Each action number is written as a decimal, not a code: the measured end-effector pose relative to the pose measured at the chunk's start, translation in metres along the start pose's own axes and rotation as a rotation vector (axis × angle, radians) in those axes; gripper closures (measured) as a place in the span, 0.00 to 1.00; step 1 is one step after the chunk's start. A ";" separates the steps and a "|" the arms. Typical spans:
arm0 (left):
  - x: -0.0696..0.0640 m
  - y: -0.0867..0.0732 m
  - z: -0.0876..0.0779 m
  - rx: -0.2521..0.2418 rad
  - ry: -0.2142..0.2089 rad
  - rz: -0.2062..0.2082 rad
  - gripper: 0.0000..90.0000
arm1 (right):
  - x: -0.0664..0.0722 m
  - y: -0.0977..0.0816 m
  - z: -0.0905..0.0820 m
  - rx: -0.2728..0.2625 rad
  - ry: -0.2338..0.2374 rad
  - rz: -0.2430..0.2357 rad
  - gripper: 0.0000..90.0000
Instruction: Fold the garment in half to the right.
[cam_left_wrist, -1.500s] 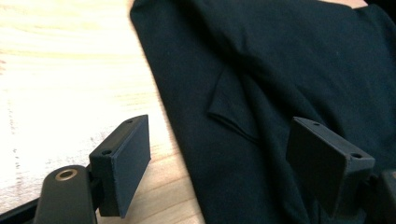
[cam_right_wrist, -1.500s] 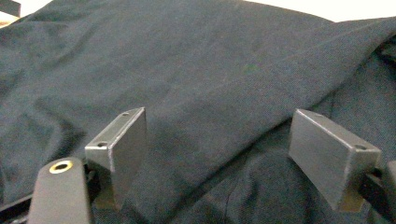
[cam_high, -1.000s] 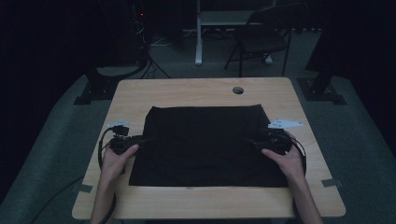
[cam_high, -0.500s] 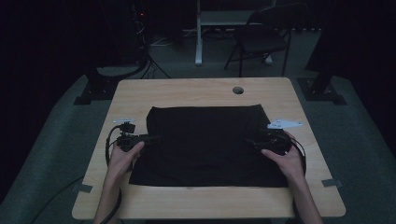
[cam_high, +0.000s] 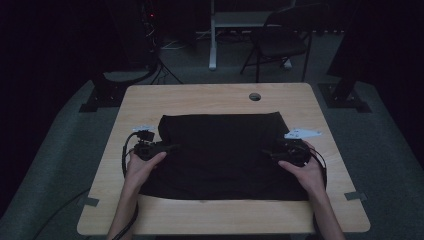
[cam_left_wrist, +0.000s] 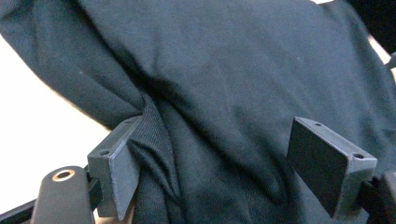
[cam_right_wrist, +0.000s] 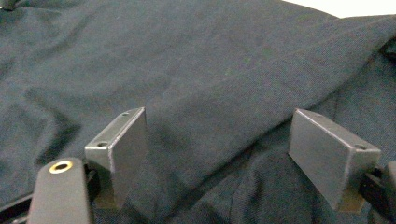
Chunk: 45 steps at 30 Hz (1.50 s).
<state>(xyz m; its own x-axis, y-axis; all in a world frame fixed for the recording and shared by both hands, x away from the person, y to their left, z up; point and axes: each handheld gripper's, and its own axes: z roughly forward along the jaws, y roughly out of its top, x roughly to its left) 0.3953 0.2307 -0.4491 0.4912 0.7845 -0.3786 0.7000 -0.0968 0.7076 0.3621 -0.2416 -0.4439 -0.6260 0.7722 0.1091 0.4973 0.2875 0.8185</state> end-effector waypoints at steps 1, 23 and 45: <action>-0.002 0.001 0.001 0.007 0.025 0.012 0.30 | 0.000 0.000 0.000 0.000 0.000 -0.001 0.22; 0.002 0.004 0.002 0.029 0.084 0.052 0.85 | 0.005 0.000 0.004 0.025 -0.006 -0.042 0.22; -0.014 0.015 -0.010 0.008 0.085 0.085 0.87 | 0.047 0.061 0.057 0.139 0.007 -0.237 0.76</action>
<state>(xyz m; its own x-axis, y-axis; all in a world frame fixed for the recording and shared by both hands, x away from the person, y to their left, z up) 0.3938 0.2245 -0.4271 0.5036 0.8223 -0.2649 0.6617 -0.1700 0.7302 0.3979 -0.1554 -0.4209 -0.7385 0.6704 -0.0720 0.4140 0.5352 0.7363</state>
